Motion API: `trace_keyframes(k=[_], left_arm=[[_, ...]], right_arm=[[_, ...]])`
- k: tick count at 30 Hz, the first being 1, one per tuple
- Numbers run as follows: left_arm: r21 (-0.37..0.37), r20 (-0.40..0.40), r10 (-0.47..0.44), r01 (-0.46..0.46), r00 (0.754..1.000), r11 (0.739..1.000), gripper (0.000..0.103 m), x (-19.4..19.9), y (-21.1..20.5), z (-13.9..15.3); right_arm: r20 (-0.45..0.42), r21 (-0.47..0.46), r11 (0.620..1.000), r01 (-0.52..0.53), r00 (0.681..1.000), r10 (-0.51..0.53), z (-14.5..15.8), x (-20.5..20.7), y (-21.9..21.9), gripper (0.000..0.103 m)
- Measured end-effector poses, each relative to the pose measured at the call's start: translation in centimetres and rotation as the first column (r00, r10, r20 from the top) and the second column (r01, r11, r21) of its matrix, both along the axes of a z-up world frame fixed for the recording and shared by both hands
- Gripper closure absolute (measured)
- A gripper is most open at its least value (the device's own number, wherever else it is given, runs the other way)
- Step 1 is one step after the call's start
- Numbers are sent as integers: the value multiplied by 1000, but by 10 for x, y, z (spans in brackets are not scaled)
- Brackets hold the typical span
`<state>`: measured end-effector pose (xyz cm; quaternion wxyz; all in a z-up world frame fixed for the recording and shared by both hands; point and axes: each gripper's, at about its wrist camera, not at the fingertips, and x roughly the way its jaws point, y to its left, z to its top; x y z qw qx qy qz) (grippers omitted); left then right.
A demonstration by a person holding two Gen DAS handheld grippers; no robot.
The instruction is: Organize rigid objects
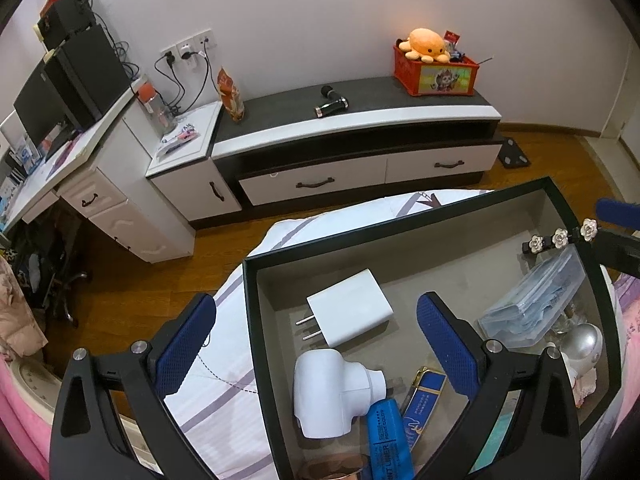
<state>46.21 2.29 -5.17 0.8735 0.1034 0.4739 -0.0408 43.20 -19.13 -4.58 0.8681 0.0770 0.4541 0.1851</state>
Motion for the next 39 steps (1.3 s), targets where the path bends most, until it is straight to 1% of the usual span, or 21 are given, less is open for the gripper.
trace_keyframes(k=[3,5,7,11,12,15,19,21,27,32,35,36,39], left_arm=[[14,-1,7,-7,1000,1000,1,1,0,-1],[20,-1,11,-11,1000,1000,1,0,1,0],[21,0,7,-7,1000,1000,1,-1,0,0],[22,28,11,-11,1000,1000,1,-10,3,10],[23,36,13,-14,999,1000,1,-14,4,13],[14,59,28,-29,998,999,1,-24,11,21],[-5,98,55,-55,994,998,1,-45,18,39],[-15,117,56,-55,992,998,1,-59,18,47],[-31,182,60,-56,981,998,1,-112,16,73],[-61,260,80,-67,962,996,0,-170,16,97],[-76,297,106,-88,949,993,0,-209,16,104],[-80,303,113,-93,946,992,0,-217,17,104],[-109,313,149,-120,938,987,0,-253,18,98]], right_arm=[[-48,-15,1000,-10,999,9,-15,8,7,20],[-77,-5,999,-42,996,41,-22,6,12,25],[-59,-5,999,-47,997,46,-19,1,16,26],[33,-6,999,-54,998,54,9,-16,19,26],[52,-23,998,-51,997,52,15,-21,20,26],[78,-67,997,-24,997,29,26,-32,21,26],[103,-94,995,-12,994,22,37,-51,21,26],[121,-118,993,-8,992,22,45,-66,24,26],[193,-138,990,8,981,19,74,-116,25,25],[254,-160,987,35,967,7,93,-166,26,23],[285,-175,984,30,958,21,97,-199,30,23],[297,-184,982,35,955,22,98,-212,32,23],[328,-184,982,43,945,20,95,-248,33,23]])
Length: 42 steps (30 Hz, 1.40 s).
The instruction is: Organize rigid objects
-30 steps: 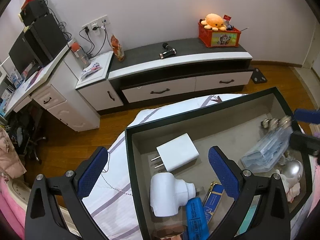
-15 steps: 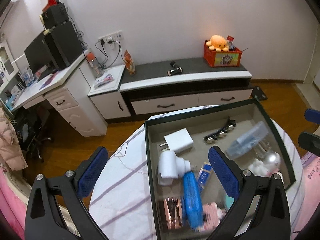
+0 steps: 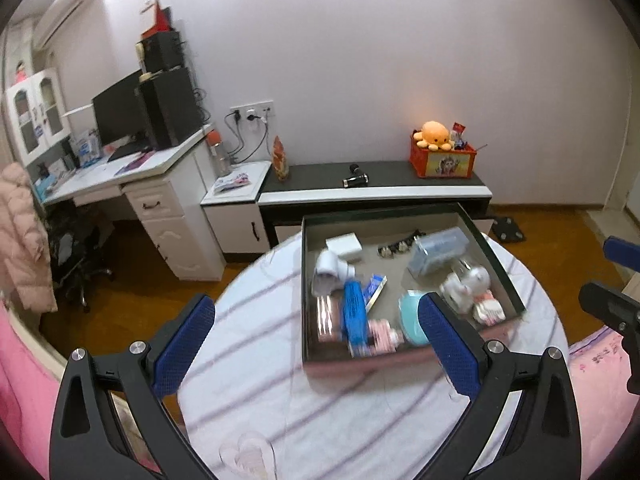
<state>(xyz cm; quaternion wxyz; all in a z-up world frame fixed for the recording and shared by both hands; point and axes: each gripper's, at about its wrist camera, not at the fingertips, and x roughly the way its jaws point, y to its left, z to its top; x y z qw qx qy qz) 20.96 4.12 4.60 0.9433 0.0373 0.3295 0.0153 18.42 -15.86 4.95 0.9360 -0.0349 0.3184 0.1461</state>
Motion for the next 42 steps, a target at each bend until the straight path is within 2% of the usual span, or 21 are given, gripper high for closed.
trace_keyframes(k=[6,11,15,18,21,26,32,37,42], left_arm=[[-47,6,-4,5,1000,999,0,-60,-6,-25],[-31,33,-23,24,999,999,0,-92,-18,-33],[-58,90,-23,28,996,998,0,-113,-26,-39],[-63,146,-34,43,989,997,0,-124,-31,-45],[-44,228,-48,60,972,997,0,-135,-36,-50],[-14,258,-52,57,965,998,0,-138,-41,-63],[-44,374,-67,90,925,995,0,-153,-39,-68],[-55,452,-49,82,891,995,0,-166,-36,-65],[-67,485,-34,76,874,995,0,-172,-32,-63]], right_arm=[[42,4,999,49,998,-50,-14,-55,-6,22],[52,-1,994,110,993,-110,-32,-87,-12,22],[61,52,992,118,991,-121,-42,-105,-20,22],[90,82,983,163,981,-170,-47,-111,-26,22],[117,112,979,168,977,-181,-53,-118,-26,22],[175,166,970,178,963,-207,-60,-124,-26,22],[305,195,958,208,916,-261,-65,-140,-23,22],[354,223,951,215,891,-284,-69,-148,-24,22],[388,239,947,215,873,-296,-69,-155,-26,22]])
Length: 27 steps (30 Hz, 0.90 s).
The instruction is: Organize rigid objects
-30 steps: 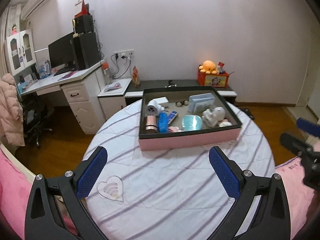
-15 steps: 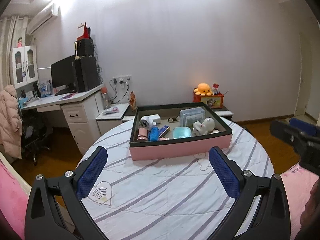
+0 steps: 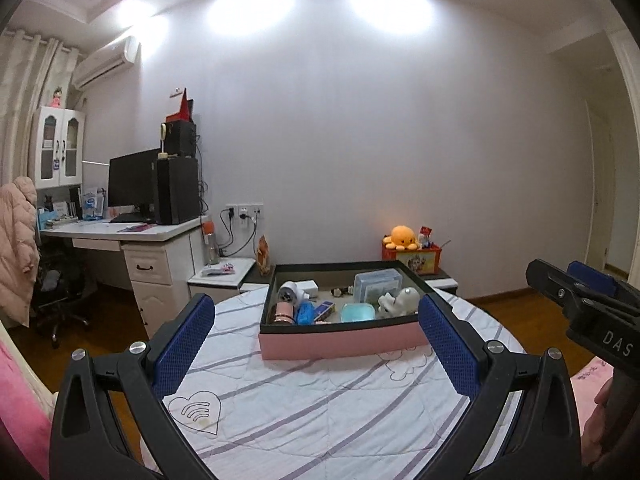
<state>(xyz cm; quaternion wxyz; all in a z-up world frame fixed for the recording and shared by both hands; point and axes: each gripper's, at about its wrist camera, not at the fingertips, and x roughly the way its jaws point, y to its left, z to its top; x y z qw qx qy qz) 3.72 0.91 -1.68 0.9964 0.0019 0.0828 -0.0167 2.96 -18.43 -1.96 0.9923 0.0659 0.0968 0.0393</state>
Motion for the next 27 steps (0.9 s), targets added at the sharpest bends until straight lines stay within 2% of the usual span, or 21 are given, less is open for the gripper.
trace_keyframes(k=[8,27], left_arm=[[-4,11,27,-27,1000,1000,0,-1,4,-2],[32,3,55,-55,998,998,0,3,1,-3]], right_arm=[[56,-64,997,30,998,-27,1,-12,10,21],[80,-99,994,42,996,-34,0,-19,16,21]])
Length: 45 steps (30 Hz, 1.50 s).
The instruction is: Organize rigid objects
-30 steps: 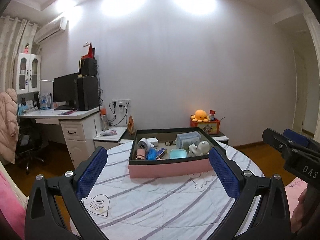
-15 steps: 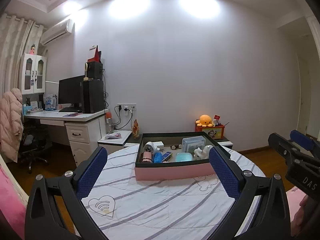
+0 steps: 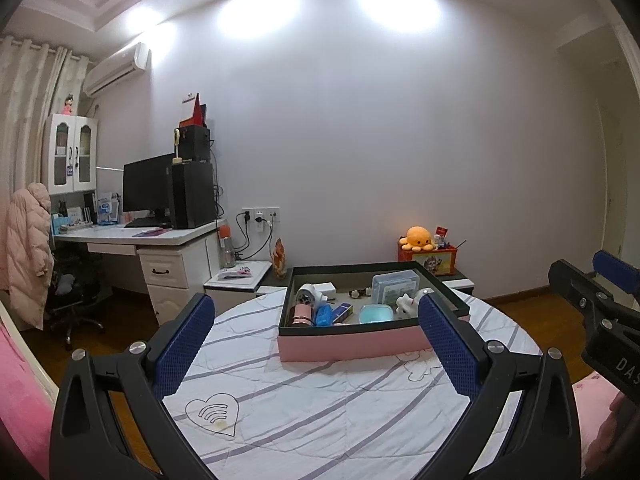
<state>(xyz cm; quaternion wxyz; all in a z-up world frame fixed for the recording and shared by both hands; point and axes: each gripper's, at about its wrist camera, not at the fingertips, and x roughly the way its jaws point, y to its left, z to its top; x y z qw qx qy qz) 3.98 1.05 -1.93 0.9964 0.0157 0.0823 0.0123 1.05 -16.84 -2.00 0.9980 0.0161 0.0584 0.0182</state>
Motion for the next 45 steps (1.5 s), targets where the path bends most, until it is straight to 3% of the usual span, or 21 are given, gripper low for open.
trace_keyframes(k=[45], left_arm=[[10,11,12,-12,1000,1000,0,-4,-1,5]], right_arm=[[-42,1,1000,18,999,-18,-1,7,-3,18]])
